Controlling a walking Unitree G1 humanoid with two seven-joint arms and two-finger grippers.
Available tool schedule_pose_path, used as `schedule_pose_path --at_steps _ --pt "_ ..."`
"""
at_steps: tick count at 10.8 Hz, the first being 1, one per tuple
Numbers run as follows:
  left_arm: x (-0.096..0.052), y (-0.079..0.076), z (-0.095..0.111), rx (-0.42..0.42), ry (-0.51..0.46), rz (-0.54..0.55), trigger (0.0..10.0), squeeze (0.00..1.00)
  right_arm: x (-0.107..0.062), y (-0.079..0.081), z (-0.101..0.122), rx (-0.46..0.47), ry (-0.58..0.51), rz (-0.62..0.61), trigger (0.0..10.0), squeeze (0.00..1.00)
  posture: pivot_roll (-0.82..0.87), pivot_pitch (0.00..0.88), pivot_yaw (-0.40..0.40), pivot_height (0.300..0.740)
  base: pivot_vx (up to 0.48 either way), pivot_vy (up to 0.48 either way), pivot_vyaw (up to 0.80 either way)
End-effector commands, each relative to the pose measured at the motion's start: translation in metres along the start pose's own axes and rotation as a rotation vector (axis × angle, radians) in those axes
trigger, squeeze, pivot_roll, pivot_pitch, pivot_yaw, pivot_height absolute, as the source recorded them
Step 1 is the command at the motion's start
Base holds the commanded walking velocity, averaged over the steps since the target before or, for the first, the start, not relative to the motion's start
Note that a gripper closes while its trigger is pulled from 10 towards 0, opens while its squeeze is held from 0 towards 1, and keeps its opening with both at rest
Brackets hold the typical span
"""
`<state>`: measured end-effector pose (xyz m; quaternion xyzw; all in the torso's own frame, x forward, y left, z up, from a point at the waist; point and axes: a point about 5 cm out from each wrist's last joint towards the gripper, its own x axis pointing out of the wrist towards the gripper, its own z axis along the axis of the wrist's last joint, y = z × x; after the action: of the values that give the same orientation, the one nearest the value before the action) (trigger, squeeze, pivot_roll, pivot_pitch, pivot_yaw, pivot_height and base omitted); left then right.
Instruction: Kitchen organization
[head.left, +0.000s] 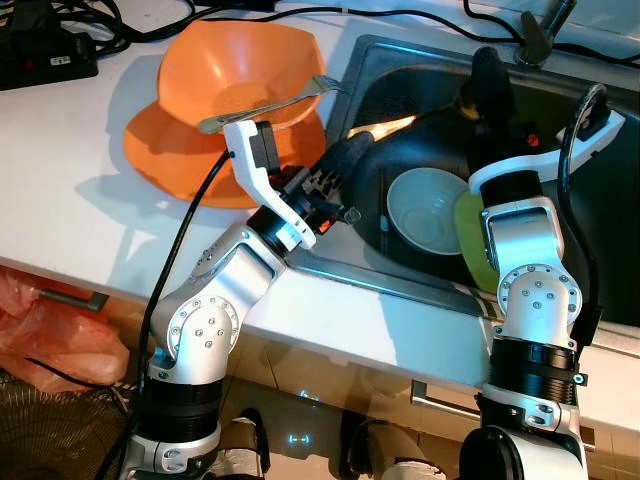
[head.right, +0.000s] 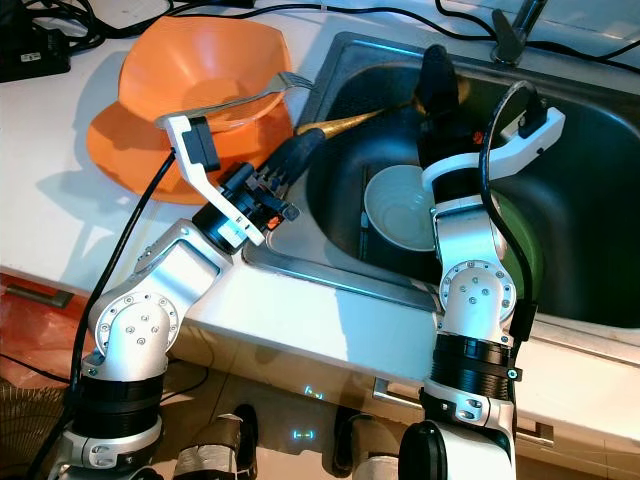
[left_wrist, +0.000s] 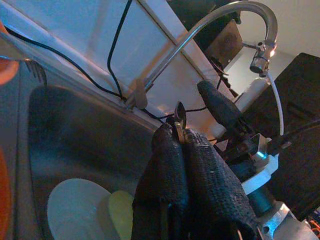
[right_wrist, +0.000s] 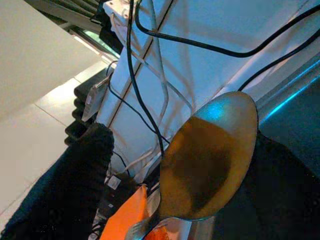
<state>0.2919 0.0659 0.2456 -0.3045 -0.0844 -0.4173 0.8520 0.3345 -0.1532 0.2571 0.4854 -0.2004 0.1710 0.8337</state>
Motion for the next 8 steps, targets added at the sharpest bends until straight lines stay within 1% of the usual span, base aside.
schedule_pose_path --at_steps 1,5,8 --pt "-0.0004 -0.0014 -0.0047 -0.008 0.019 -0.011 10.0 0.0 -0.0032 0.0013 0.0027 -0.002 -0.007 0.014 0.0 0.0 0.13 0.261 -0.029 0.74 0.0 0.0 0.0" --pt "-0.0012 -0.0005 -0.0044 -0.018 0.013 -0.006 10.0 0.0 -0.0037 0.0024 0.0024 0.007 -0.011 0.021 0.0 0.0 0.12 0.261 -0.028 0.74 0.0 0.0 0.0" --pt "-0.0022 -0.0008 -0.0069 -0.042 0.035 -0.014 10.0 0.0 -0.0035 0.0028 0.0039 0.023 -0.023 0.022 0.0 0.0 0.13 0.261 -0.025 0.74 0.0 0.0 0.0"
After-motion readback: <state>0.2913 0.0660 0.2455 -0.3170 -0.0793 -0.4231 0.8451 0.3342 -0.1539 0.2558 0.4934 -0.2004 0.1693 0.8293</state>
